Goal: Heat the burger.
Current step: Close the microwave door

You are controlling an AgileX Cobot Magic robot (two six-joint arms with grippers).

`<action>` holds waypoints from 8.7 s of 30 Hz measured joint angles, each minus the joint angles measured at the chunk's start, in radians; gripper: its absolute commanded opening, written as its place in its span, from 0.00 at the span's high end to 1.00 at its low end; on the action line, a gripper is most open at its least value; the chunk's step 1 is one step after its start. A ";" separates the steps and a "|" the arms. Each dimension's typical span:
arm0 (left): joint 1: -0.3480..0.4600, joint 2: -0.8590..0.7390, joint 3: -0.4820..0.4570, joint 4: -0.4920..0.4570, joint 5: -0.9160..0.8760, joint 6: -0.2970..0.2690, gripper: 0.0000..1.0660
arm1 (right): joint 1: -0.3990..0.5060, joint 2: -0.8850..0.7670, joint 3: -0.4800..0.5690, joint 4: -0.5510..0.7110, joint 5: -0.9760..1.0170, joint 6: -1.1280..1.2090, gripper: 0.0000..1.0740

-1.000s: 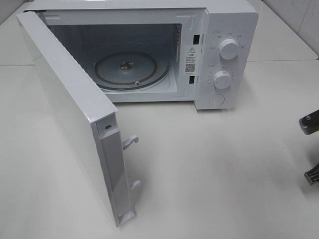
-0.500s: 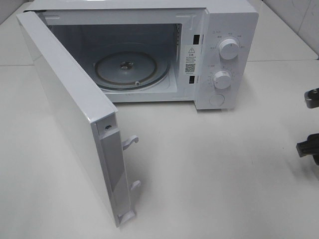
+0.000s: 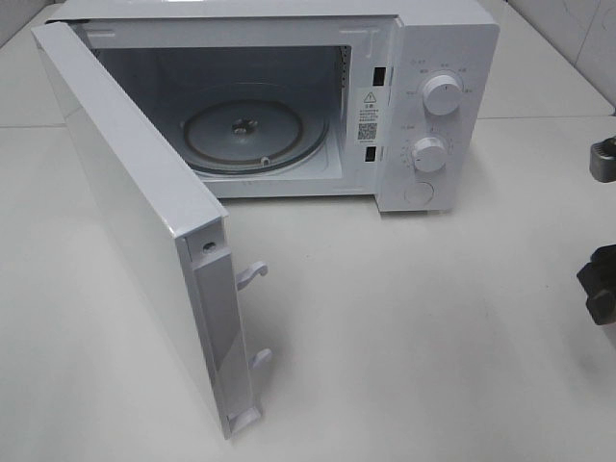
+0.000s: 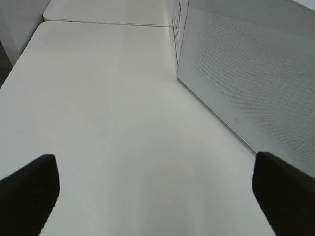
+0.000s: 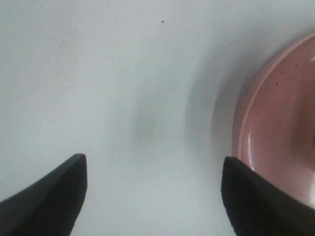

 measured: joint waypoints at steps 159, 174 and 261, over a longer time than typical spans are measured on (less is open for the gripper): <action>0.000 0.831 0.268 -0.052 -1.399 0.012 1.00 | 0.000 -1.309 0.159 0.164 0.291 -0.033 0.52; 0.000 1.347 0.267 0.420 -1.941 -0.304 1.00 | 0.000 -1.309 0.159 0.164 0.291 -0.033 0.52; -0.507 1.932 -0.394 0.313 -1.688 -0.223 1.00 | 0.000 -1.309 0.159 0.164 0.291 -0.033 0.52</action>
